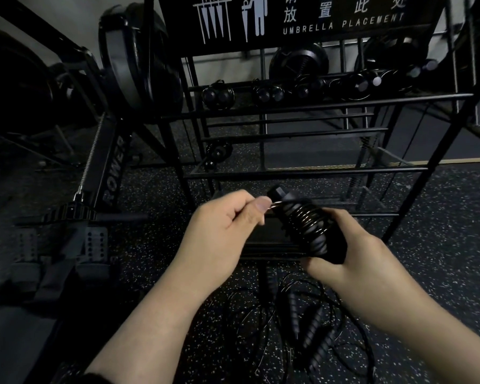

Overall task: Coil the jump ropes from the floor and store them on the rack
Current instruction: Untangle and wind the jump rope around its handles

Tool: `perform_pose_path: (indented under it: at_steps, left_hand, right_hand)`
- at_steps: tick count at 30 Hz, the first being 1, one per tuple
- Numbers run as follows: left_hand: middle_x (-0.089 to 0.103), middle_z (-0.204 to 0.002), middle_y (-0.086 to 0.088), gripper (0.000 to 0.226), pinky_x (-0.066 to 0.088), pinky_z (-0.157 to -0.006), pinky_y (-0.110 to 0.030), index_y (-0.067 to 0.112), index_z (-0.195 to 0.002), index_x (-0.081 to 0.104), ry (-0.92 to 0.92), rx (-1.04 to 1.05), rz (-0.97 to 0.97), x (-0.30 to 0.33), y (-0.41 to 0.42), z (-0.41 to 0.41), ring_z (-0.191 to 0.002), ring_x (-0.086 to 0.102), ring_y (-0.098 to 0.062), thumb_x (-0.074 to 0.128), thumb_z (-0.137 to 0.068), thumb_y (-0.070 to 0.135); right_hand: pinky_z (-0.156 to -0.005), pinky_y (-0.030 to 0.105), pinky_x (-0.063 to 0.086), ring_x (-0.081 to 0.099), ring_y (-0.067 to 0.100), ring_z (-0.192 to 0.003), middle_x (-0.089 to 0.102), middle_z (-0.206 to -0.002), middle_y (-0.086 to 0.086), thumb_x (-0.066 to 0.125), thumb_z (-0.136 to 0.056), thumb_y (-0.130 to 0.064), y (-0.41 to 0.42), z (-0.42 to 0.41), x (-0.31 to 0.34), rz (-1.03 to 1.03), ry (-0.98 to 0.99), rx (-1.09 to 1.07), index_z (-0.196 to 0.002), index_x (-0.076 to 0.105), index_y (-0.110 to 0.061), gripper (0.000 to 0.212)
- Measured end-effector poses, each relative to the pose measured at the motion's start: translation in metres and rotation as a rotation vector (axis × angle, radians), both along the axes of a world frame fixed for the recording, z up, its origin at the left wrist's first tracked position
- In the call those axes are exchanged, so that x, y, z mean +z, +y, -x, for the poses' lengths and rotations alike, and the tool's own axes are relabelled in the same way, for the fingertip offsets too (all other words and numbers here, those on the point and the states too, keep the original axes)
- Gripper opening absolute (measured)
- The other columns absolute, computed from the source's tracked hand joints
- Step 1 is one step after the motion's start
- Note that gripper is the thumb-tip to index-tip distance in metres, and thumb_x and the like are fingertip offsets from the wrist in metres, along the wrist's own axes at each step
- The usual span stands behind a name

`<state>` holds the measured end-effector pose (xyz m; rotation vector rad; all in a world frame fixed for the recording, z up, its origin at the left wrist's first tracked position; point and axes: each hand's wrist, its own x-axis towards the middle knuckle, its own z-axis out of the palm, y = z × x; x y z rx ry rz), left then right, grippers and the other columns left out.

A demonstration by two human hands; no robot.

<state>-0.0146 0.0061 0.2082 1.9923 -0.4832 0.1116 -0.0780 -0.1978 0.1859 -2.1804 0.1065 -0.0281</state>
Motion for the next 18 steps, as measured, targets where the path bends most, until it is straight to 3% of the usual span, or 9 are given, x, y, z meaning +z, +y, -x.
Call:
perform_pose_path:
  at_steps: [3,7,9,11,13,15,16,17,18]
  left_hand:
    - [0.045,-0.057,-0.003,0.041,0.045,-0.057,-0.048,0.028,-0.076,0.063,0.058,-0.077,-0.033,-0.004,-0.001,0.002,-0.057,0.043,-0.015,0.051,-0.091,0.065]
    - [0.057,-0.069,0.020,0.029,0.044,-0.066,-0.029,0.032,-0.089,0.065,0.107,-0.157,-0.025,-0.012,-0.003,0.001,-0.066,0.053,0.000,0.045,-0.102,0.049]
    - [0.065,-0.081,0.014,0.030,0.051,-0.076,-0.029,0.029,-0.093,0.063,0.093,-0.181,-0.053,-0.016,-0.002,-0.001,-0.080,0.062,-0.004,0.042,-0.100,0.049]
    - [0.058,-0.073,0.004,0.036,0.047,-0.068,-0.027,0.020,-0.085,0.055,0.036,-0.170,-0.086,-0.019,-0.005,0.000,-0.070,0.055,-0.007,0.040,-0.098,0.050]
    - [0.049,-0.066,0.008,0.047,0.041,-0.059,-0.024,0.012,-0.080,0.049,-0.002,-0.128,-0.062,-0.022,-0.010,0.002,-0.062,0.045,-0.007,0.040,-0.099,0.055]
    - [0.061,-0.073,0.008,0.058,0.047,-0.065,-0.025,0.008,-0.085,0.058,-0.021,-0.079,-0.046,-0.025,-0.013,0.001,-0.068,0.056,-0.009,0.040,-0.100,0.061]
    - [0.065,-0.078,0.010,0.057,0.048,-0.068,-0.024,0.010,-0.088,0.061,-0.008,-0.064,-0.025,-0.025,-0.013,-0.001,-0.073,0.060,-0.006,0.041,-0.099,0.063]
    - [0.068,-0.083,0.015,0.052,0.048,-0.073,-0.021,0.017,-0.092,0.063,0.029,-0.066,0.022,-0.025,-0.013,-0.002,-0.077,0.062,0.000,0.044,-0.096,0.065]
    - [0.071,-0.092,0.019,0.046,0.049,-0.082,-0.021,0.025,-0.100,0.065,0.091,-0.093,0.078,-0.025,-0.013,-0.002,-0.087,0.064,0.004,0.048,-0.094,0.066]
  right_hand:
    - [-0.065,0.030,0.054,0.068,0.004,-0.074,0.072,-0.092,-0.020,0.077,-0.080,-0.032,-0.002,0.000,0.003,-0.085,-0.016,-0.016,-0.117,0.050,-0.054,0.051]
    - [-0.064,0.008,0.045,0.066,-0.005,-0.081,0.072,-0.094,-0.025,0.077,-0.083,-0.021,-0.001,0.000,0.011,-0.283,-0.042,0.013,-0.111,0.060,-0.046,0.041]
    - [-0.062,0.013,0.046,0.066,0.002,-0.068,0.074,-0.085,-0.014,0.079,-0.081,-0.012,-0.002,0.001,0.010,-0.533,-0.016,0.081,-0.102,0.071,-0.042,0.037]
    - [-0.052,0.022,0.041,0.058,0.009,-0.058,0.068,-0.074,-0.005,0.081,-0.071,-0.010,-0.002,0.002,0.008,-0.832,0.068,0.138,-0.096,0.075,-0.031,0.034]
    - [-0.048,0.027,0.030,0.049,0.015,-0.057,0.061,-0.077,0.005,0.080,-0.065,-0.017,0.003,-0.001,0.004,-1.024,0.173,0.195,-0.094,0.074,-0.018,0.030]
    - [-0.047,0.019,0.030,0.053,0.007,-0.053,0.067,-0.072,-0.006,0.086,-0.071,-0.030,0.004,-0.006,-0.002,-1.003,0.167,0.209,-0.078,0.078,-0.021,0.014]
    - [-0.046,0.015,0.034,0.053,0.000,-0.050,0.066,-0.066,-0.015,0.079,-0.082,-0.033,0.004,-0.009,-0.003,-1.019,0.177,0.188,-0.070,0.080,-0.027,0.013]
    - [-0.047,0.014,0.035,0.050,-0.001,-0.053,0.068,-0.073,-0.013,0.064,-0.097,-0.027,0.005,-0.008,-0.002,-1.131,0.287,0.249,-0.079,0.082,-0.027,0.025]
    - [-0.050,0.016,0.034,0.045,0.004,-0.063,0.065,-0.093,-0.004,0.050,-0.104,-0.026,0.007,-0.006,-0.002,-1.344,0.376,0.342,-0.106,0.076,-0.022,0.027]
